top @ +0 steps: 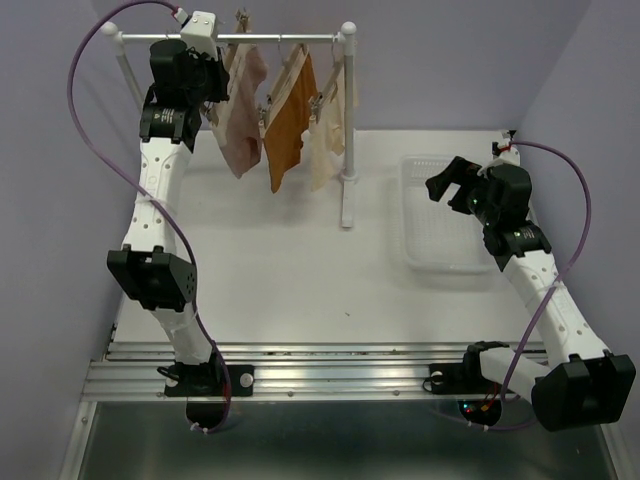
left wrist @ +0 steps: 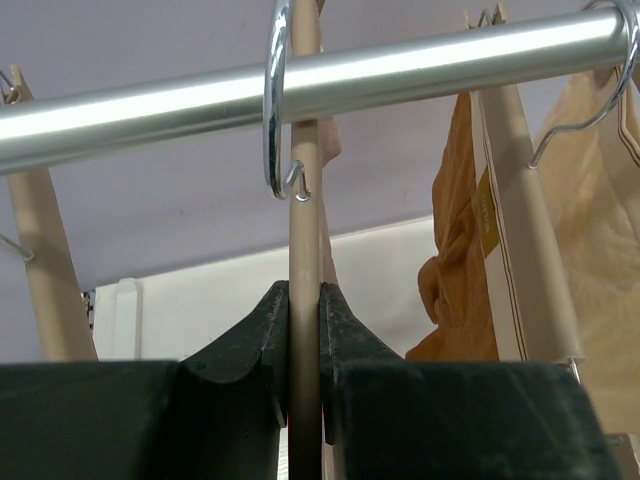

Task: Remove the underwear clipped to the hanger

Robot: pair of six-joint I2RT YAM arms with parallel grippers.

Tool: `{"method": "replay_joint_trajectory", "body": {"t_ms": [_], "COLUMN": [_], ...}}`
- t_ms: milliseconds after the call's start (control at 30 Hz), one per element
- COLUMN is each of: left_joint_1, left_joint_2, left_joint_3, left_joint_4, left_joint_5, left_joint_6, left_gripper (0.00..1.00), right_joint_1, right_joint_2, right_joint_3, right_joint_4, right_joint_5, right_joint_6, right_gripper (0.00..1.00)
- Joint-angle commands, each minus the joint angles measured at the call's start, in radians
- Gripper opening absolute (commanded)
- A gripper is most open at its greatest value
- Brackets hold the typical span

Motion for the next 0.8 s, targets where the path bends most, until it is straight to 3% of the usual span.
{"method": "replay_joint_trajectory", "body": {"t_ms": [0,200,533,767], "left_joint_1": [-0.005,-0.007,-0.059,-0.177], "left_joint_2": [-0.103,-0.18,-0.456,-0.64], "left_joint_3": [-0.033,-0.196,-0.66,-0.932], "left_joint_4": [0.109,0.164,0.307,0.301], "left_joint_5": [-0.011,-0.022,-0.103,-0.327], "left_joint_6": [0.004,-0.022,-0.074,-0.214], "left_gripper": [0.0,0.0,0.0,0.0], "right_joint_1": [-0.002,-0.002,-0.002,-0.002], "right_joint_2": [-0.03,-0.027,0.007,0.024], "right_joint_3": [0.019,0.016,-0.01,-0.036], "right_joint_4": [0.041,0.041,0.108,0.167], "right_joint_5": [0.009,0.003,-0.109,-0.227], "right_joint_6": [-0.018,-0.024,-0.053,-0.032], "right_gripper": [1.0,1.0,1.0,1.0]}}
